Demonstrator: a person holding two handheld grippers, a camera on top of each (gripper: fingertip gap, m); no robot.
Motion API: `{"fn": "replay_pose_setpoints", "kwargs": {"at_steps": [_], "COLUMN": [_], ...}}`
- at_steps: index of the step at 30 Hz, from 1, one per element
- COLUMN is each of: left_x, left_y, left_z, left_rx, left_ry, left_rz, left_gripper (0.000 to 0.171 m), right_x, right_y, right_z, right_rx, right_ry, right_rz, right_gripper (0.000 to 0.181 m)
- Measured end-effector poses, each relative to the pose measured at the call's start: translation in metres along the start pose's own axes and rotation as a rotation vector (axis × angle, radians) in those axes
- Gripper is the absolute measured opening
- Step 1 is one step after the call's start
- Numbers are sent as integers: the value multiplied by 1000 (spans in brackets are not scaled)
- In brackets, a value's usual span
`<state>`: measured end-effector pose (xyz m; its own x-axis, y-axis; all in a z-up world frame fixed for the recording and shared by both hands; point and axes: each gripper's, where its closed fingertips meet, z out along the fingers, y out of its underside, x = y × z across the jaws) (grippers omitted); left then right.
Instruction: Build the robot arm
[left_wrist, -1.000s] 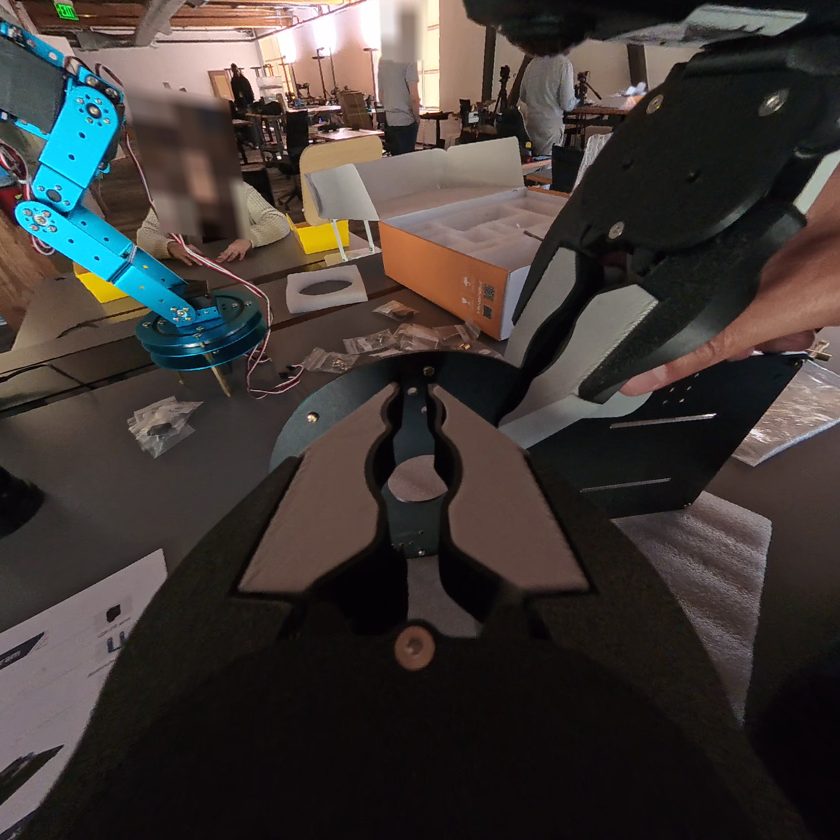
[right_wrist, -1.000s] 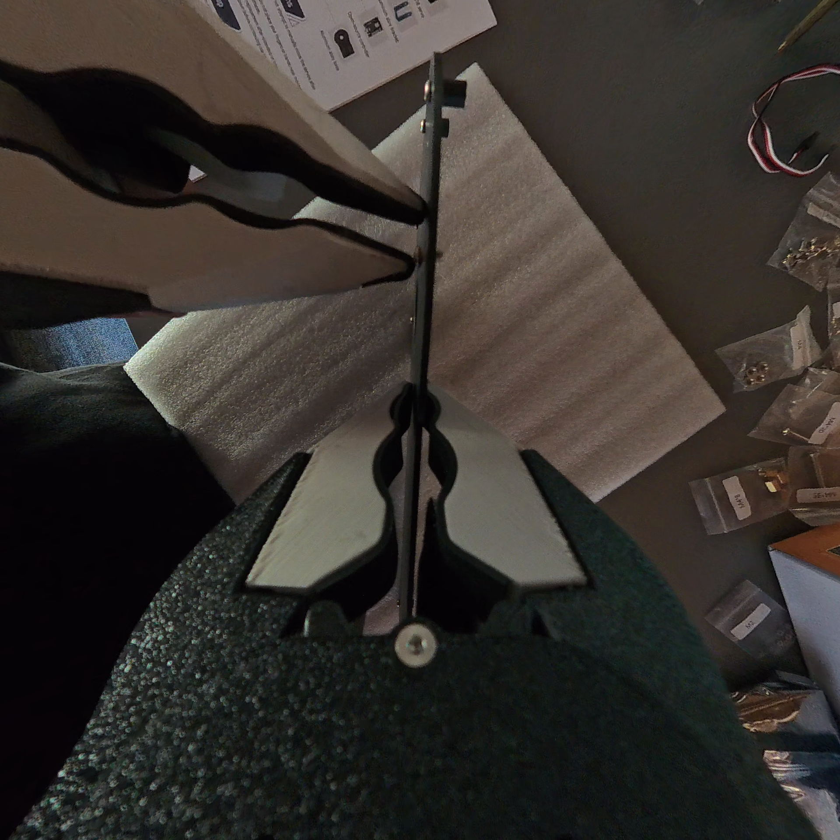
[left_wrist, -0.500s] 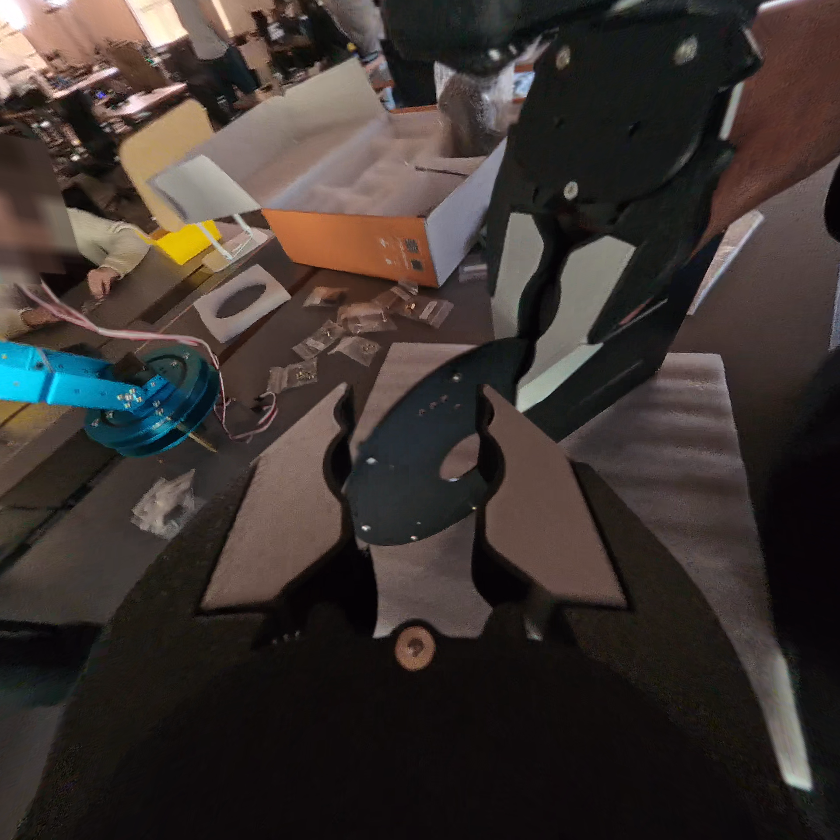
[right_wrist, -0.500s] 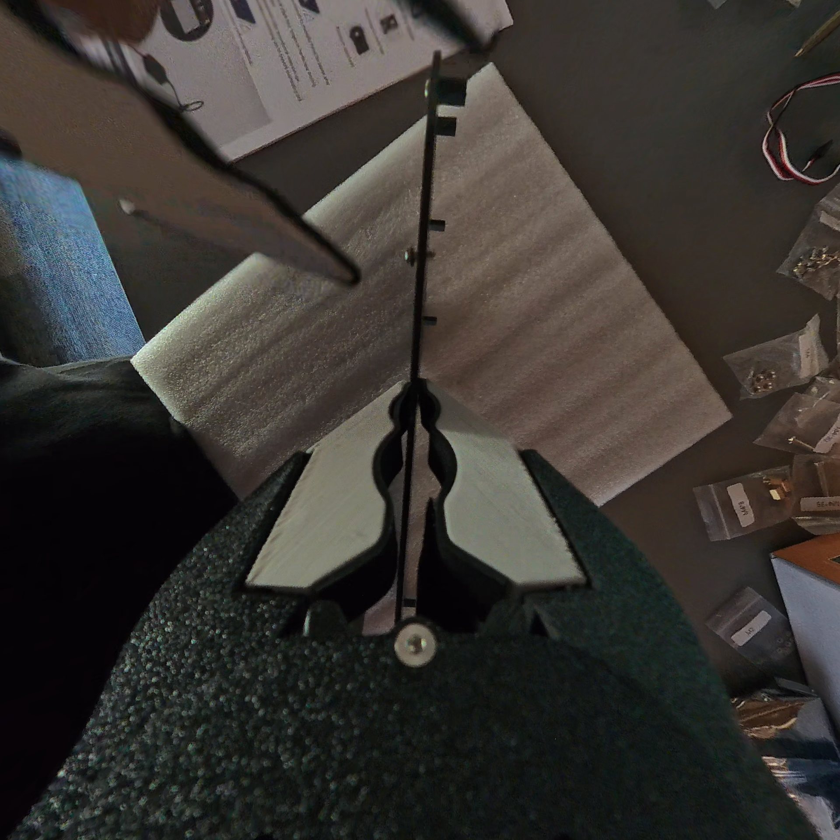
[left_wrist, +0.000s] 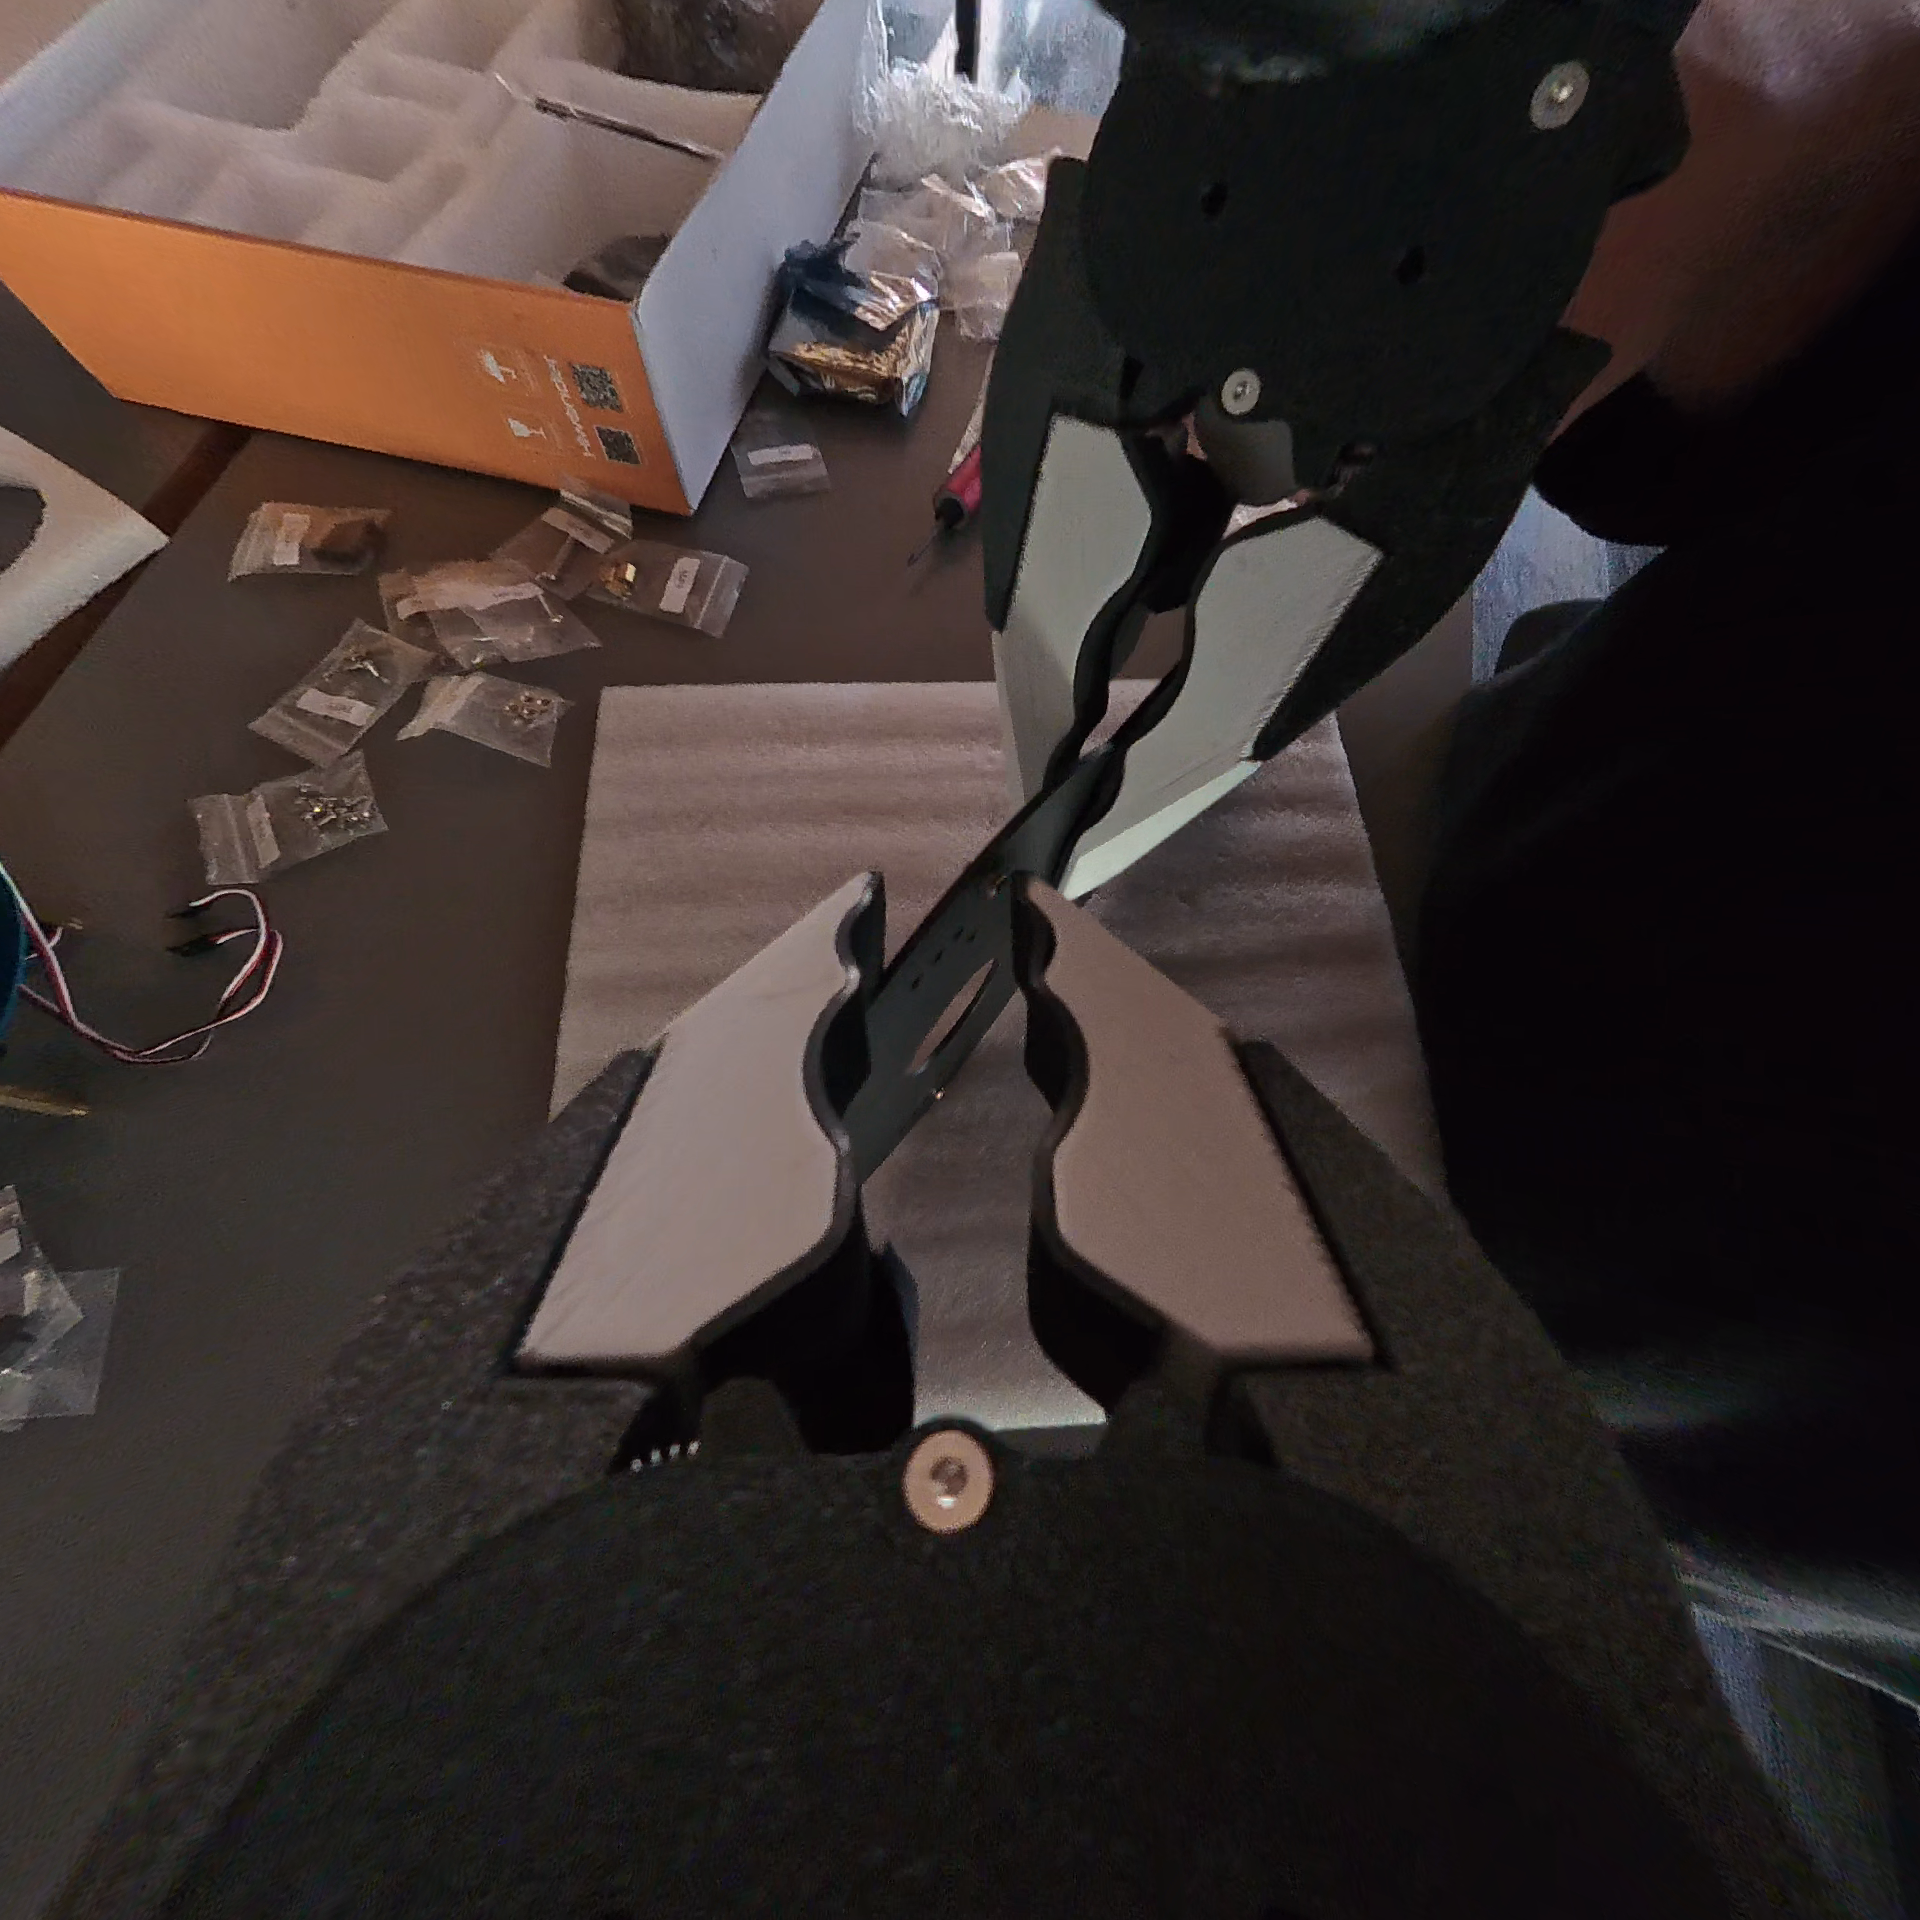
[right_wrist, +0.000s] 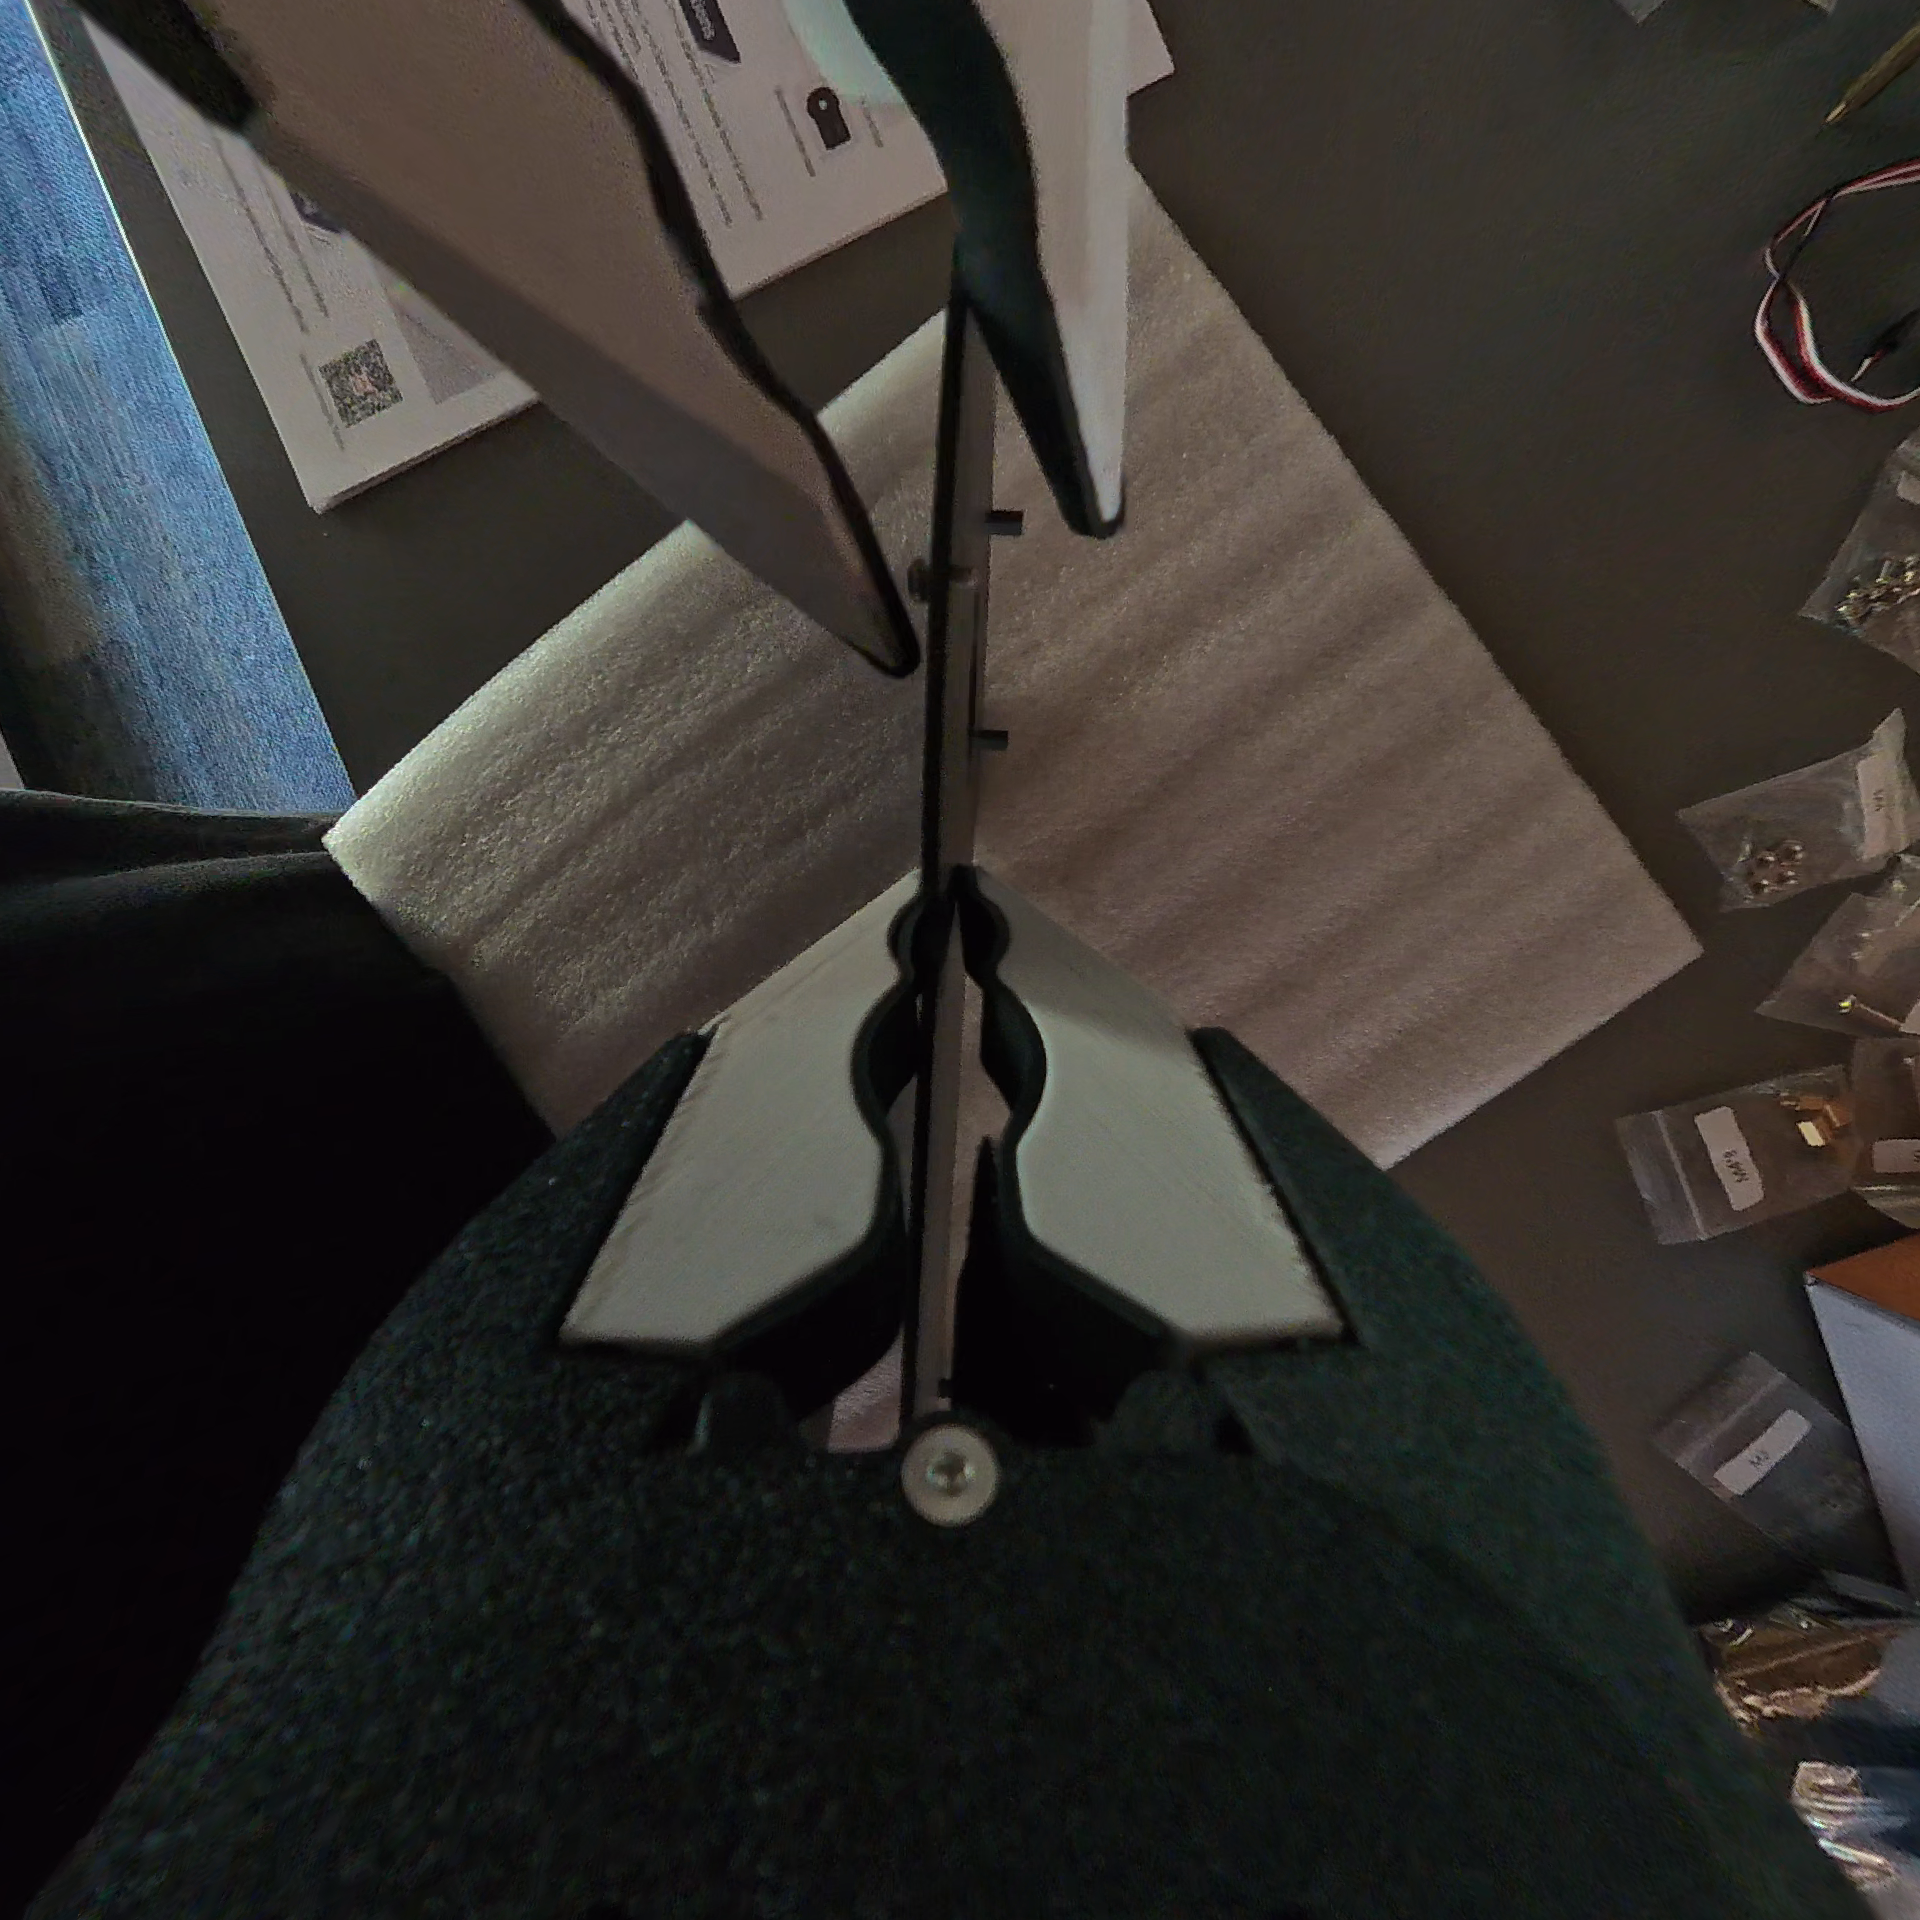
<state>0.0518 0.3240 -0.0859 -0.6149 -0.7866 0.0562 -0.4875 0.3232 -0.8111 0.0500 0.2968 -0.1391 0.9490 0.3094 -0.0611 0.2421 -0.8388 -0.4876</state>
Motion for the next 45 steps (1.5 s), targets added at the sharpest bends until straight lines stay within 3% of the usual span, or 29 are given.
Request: {"fn": "replay_pose_setpoints", "kwargs": {"at_steps": [8,17,24,28,32,36,41,45], "left_x": [0,7,5,-8,-4,1,2,0], "left_y": [2,5,3,9,9,9,-1,-4], "left_z": [1,-2,0,-1,-4,-7,-6,-5], "left_rx": [-74,-108,-168,-301,-365,-367,-313,-285], "left_ry": [26,58,120,4,-4,24,53,59], "left_rz": [19,57,15,185,275,236,188,120], "left_gripper": [20,17,16,16,13,24,11,11], "right_x": [0,-10,-5,0,-2,-1,-1,0], "right_y": [0,0,0,0,0,0,0,0], "right_z": [0,-13,-13,-13,-13,-13,-13,-13], "right_rx": [2,74,74,83,85,97,99,99], "right_ry": [-19,-144,-97,-89,-104,-113,-110,-96], "right_rz": [1,49,16,29,24,45,45,41], "right_gripper": [3,10,6,5,6,6,6,5]}}
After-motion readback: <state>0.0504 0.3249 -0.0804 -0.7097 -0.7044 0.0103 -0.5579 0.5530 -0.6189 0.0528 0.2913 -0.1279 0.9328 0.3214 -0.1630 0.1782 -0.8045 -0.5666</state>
